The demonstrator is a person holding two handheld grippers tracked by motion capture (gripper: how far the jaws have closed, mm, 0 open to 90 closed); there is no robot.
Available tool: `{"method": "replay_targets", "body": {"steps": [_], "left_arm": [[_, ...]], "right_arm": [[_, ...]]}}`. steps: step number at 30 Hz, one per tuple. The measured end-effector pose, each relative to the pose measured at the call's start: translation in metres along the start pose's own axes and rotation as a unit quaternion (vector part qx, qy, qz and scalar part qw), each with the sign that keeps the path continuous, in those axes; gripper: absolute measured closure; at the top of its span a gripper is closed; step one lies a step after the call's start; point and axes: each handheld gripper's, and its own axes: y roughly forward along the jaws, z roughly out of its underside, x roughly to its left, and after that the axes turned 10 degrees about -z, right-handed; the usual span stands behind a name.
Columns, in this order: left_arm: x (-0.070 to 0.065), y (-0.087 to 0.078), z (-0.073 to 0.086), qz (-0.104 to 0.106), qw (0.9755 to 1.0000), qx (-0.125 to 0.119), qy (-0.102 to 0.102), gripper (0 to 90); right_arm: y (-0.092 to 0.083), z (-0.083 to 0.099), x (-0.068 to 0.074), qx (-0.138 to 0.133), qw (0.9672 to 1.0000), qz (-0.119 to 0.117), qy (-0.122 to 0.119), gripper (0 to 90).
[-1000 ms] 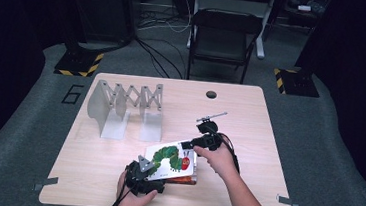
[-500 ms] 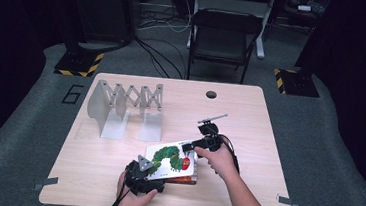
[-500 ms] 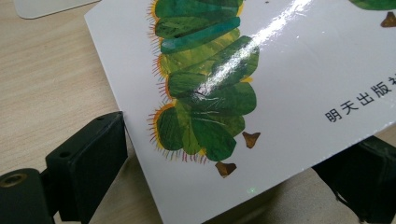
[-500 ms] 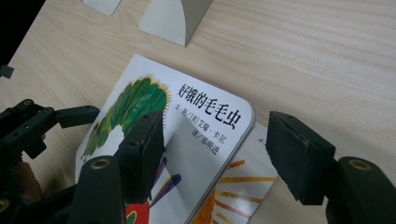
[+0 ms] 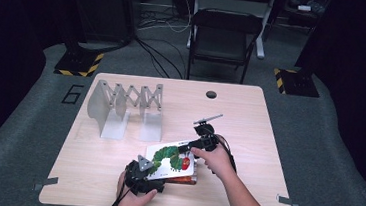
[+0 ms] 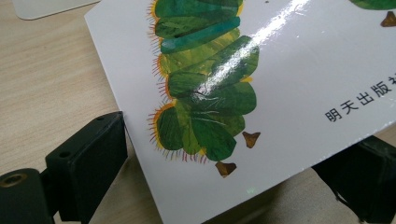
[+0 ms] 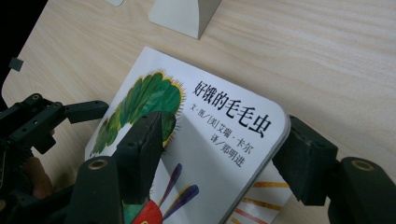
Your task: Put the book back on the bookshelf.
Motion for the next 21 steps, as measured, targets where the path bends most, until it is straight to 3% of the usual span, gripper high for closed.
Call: {"method": "replay_targets", "body": {"steps": [7,15,18,21], "left_arm": [[0.0004,0.0003,0.0,0.001,1.0,0.0,-0.001,6.5],[0.0008,0.0005,0.0,0.002,1.0,-0.001,-0.001,6.5],[0.0006,0.0005,0.0004,0.002,1.0,0.0,-0.003,6.5],[0.0006,0.0008,0.0005,0.003,1.0,-0.002,-0.006,6.5]], "right_arm": [[0.0018,-0.0013,0.0014,0.01,0.9999,-0.01,-0.004,41.6],[0.0033,-0.0036,0.0034,0.024,0.9993,-0.017,-0.023,36.8],[0.0044,-0.0048,0.0037,0.037,0.9987,-0.02,-0.028,38.8],[0.0037,-0.0062,0.0043,0.038,0.9989,-0.024,-0.011,42.4]]}}
